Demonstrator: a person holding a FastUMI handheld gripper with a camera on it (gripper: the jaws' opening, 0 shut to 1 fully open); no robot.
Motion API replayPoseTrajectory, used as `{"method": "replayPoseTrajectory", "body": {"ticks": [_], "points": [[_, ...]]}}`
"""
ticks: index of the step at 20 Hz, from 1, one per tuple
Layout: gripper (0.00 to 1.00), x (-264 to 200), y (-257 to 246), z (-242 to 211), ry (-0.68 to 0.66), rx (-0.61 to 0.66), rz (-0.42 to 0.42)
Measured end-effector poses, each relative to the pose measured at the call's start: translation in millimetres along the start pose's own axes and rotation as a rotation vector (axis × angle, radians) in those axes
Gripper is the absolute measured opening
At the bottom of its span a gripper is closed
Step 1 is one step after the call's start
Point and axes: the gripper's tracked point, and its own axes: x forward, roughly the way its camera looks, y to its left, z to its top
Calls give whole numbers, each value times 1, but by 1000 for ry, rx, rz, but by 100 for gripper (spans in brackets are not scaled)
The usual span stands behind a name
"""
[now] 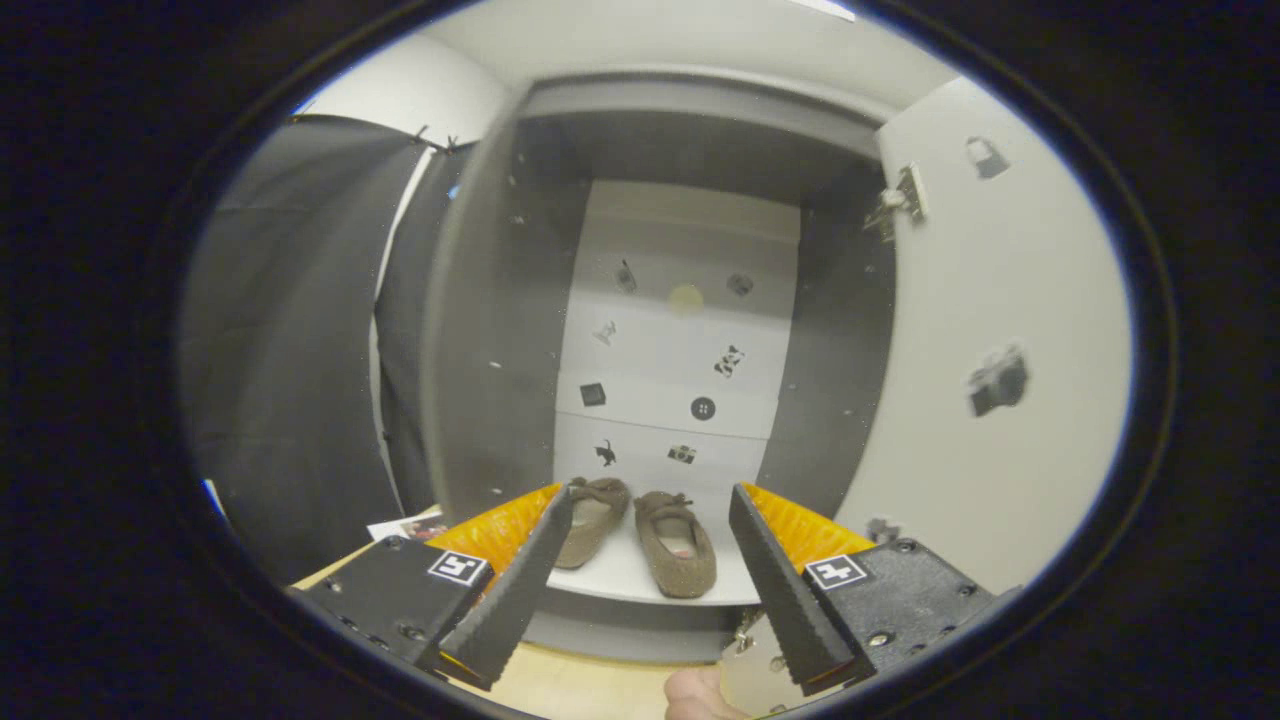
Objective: Open the shoe cabinet door, grab the shoes and put them into the shoe cabinet, then close the shoe cabinet door.
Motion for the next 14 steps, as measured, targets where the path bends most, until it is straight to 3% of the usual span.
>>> {"method": "replayPoseTrajectory", "body": {"ticks": [5, 10, 14], "points": [[100, -124, -16, -9, -6, -36, -12], [100, -226, -49, -24, -124, -77, 7], [100, -286, -108, -44, -196, -55, -68]]}}
